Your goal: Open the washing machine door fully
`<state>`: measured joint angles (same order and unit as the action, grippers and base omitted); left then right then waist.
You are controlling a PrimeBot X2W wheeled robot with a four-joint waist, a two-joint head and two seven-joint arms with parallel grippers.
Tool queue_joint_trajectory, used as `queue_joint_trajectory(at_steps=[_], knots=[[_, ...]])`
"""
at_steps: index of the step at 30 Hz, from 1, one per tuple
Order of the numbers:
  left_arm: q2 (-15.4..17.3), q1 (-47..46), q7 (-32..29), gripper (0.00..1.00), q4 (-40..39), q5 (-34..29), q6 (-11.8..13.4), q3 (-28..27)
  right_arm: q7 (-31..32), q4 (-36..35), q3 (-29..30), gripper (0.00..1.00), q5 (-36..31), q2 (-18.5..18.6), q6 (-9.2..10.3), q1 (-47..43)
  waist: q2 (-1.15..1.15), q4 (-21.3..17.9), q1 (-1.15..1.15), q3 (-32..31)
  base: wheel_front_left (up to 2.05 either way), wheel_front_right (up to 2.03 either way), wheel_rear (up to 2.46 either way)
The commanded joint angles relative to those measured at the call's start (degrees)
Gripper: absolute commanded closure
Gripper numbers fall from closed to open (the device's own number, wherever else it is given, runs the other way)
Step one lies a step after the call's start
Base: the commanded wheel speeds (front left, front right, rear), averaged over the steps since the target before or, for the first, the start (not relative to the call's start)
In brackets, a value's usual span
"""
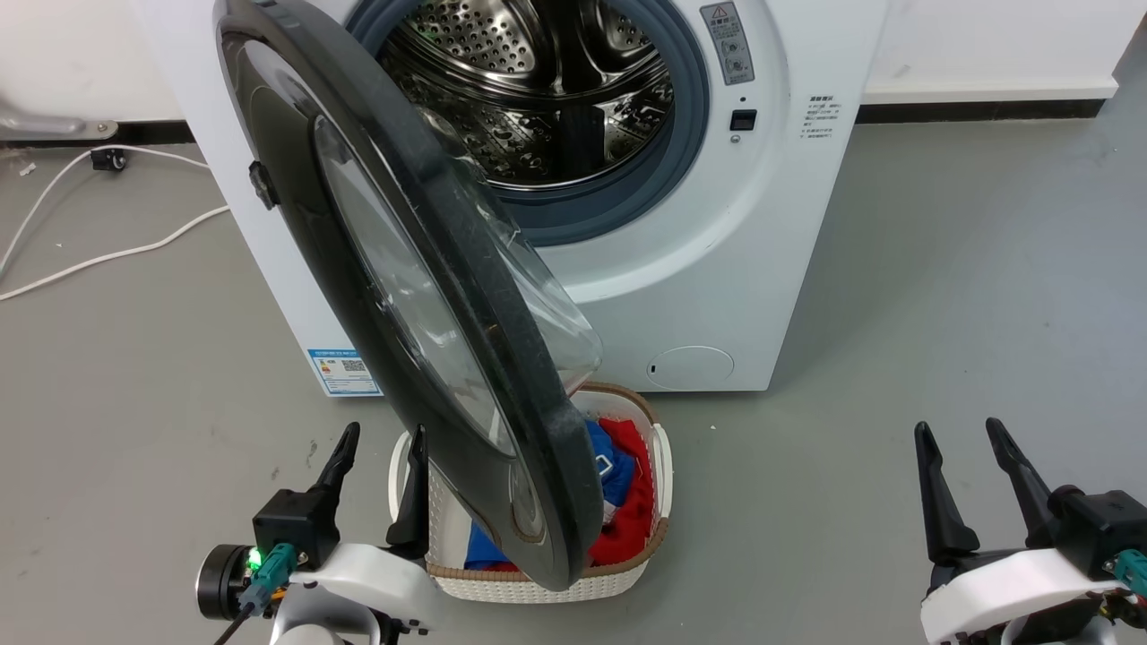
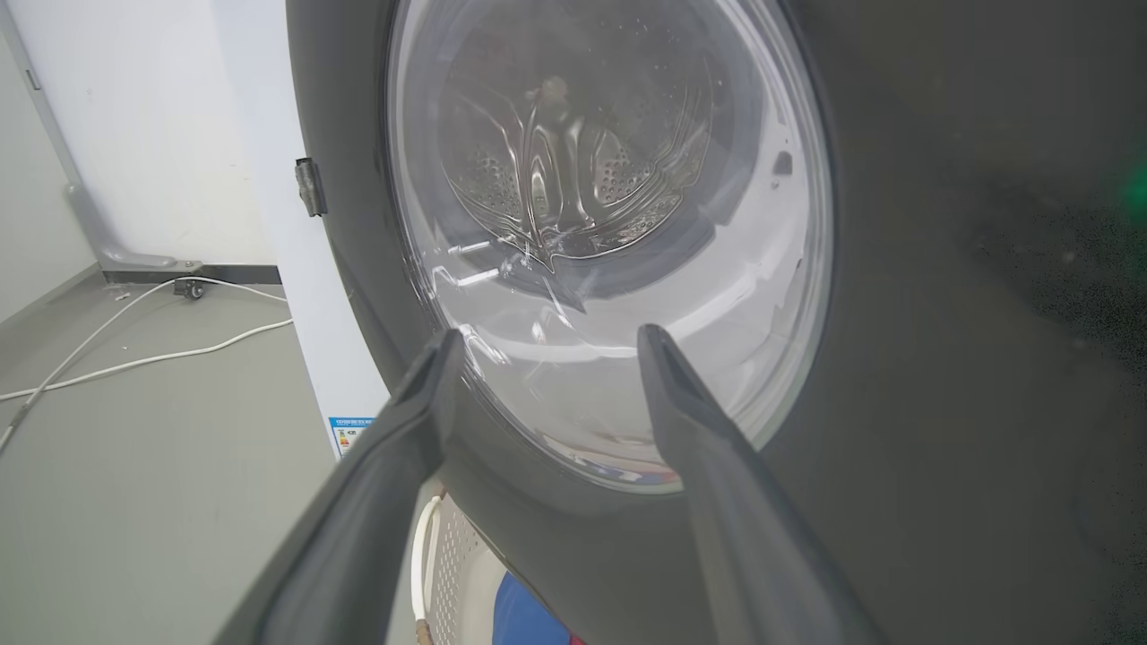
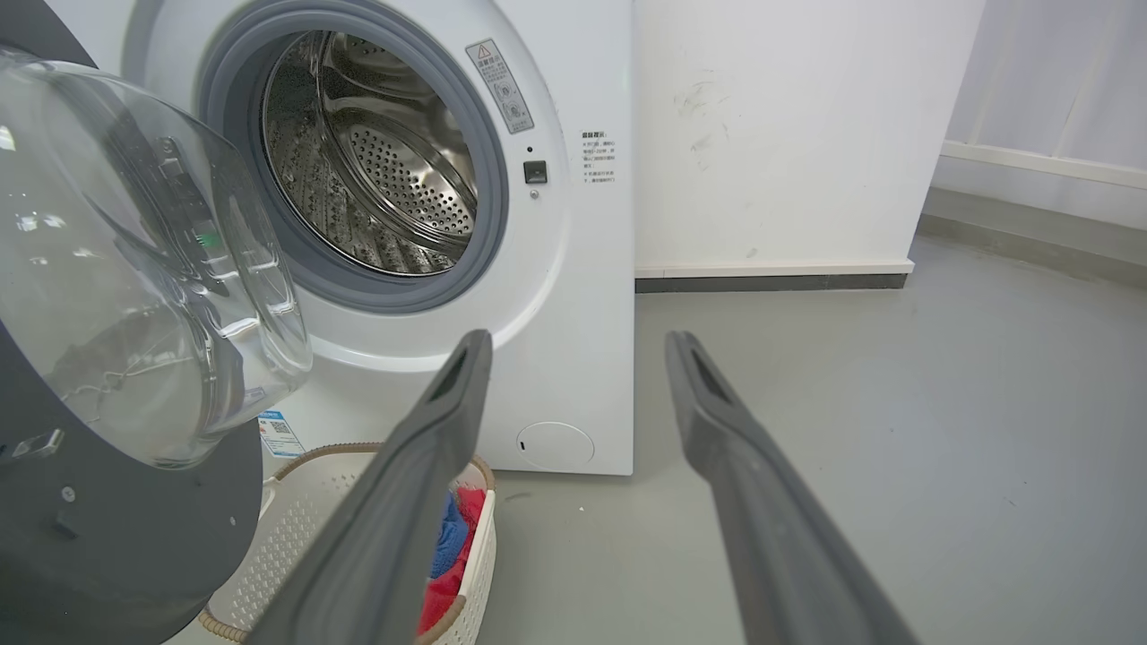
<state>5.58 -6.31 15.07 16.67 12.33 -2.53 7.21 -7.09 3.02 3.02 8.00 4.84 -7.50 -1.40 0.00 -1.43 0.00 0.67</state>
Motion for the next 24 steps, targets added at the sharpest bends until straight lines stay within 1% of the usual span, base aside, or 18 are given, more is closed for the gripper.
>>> queue_joint_trajectory(at_steps=[1,15,16,17,18,22,24], knots=[[0.3,-0.5,0.1,0.00,-0.1,-0.2,0.0,0.0,-0.2,0.0,-0.1,0.00,-0.3,-0.3,0.01,-0.4,0.00,0.0,0.00,0.0,0.00,0.00,0.00],[0.0,-1.0,0.1,0.00,0.3,0.3,-0.2,-0.8,0.3,0.5,-1.0,0.00,-1.0,0.1,0.01,-0.1,0.00,0.0,0.00,0.2,0.00,0.00,0.00],[0.0,-1.1,0.1,0.13,0.4,0.3,-0.2,-0.8,0.2,0.6,-1.0,0.00,-1.0,0.1,0.01,0.0,0.00,-0.1,0.00,0.2,0.00,0.00,0.00],[0.0,-1.1,0.1,0.73,0.5,0.4,-0.3,-0.7,0.2,0.7,-1.1,0.00,-1.0,0.1,0.01,0.0,0.00,-0.1,0.00,0.1,0.00,0.00,0.00],[0.0,-1.2,0.1,1.00,0.5,0.4,-0.4,-0.7,0.1,0.8,-1.1,0.00,-1.0,0.1,0.01,0.0,0.00,-0.2,0.00,0.1,0.00,0.00,0.00],[0.3,-1.6,0.1,1.00,0.1,0.6,-0.5,-1.2,-0.1,1.1,-1.3,0.00,-1.1,0.2,0.01,0.1,0.00,-0.4,0.00,0.0,0.00,0.00,0.00],[0.9,-2.8,0.1,1.00,-1.8,0.6,0.1,-2.1,-0.3,1.3,-1.4,0.00,-0.8,0.3,0.01,0.6,0.00,-0.5,0.00,0.4,0.00,0.00,0.00]])
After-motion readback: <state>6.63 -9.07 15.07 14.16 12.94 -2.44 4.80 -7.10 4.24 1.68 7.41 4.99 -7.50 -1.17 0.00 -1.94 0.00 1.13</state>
